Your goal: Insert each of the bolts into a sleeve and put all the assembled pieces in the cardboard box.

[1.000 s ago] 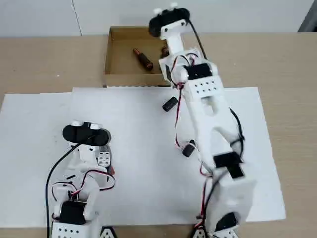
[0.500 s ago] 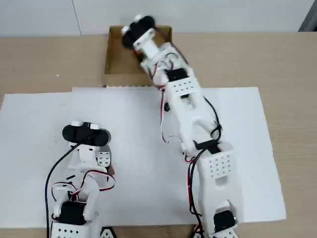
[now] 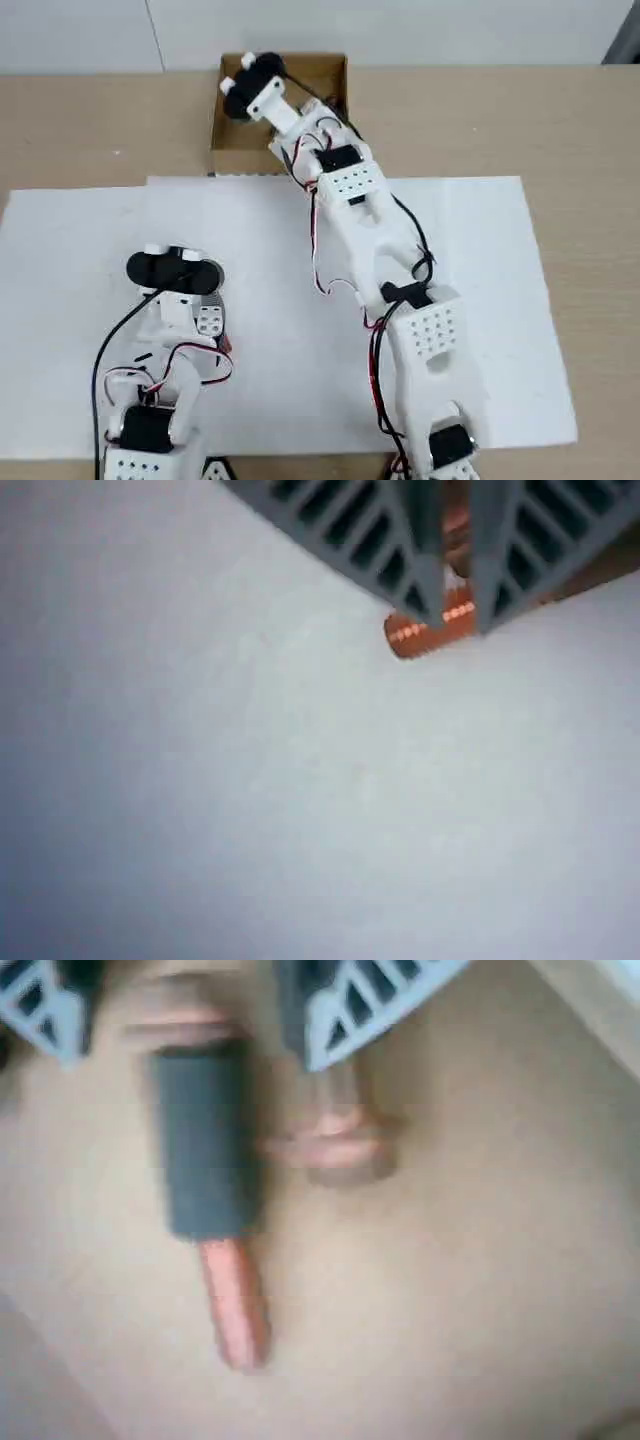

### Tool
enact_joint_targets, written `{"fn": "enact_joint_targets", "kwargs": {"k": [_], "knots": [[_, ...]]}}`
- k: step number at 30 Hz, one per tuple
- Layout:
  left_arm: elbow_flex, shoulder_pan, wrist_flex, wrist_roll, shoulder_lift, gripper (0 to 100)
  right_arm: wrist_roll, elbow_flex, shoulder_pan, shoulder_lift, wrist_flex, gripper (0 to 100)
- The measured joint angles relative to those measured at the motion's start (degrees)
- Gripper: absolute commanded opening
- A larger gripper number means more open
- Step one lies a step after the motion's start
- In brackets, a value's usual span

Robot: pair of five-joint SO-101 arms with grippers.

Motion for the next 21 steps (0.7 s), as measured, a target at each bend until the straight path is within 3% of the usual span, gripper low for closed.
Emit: {"fn": "enact_joint_targets", "kwargs": {"k": [4, 8, 21], "knots": [[0.00, 0.00, 0.00, 0.00, 0.00, 1, 0.00, 0.00, 0.00, 0.00, 0.26, 11.9], [0.00, 0.00, 0.00, 0.00, 0.00, 1, 0.00, 0.00, -0.09, -0.88, 4.22, 0.3], [0.00, 0.00, 0.00, 0.00, 0.00, 1, -1.85, 0.00, -0.26, -16.53, 31.47, 0.3]]}}
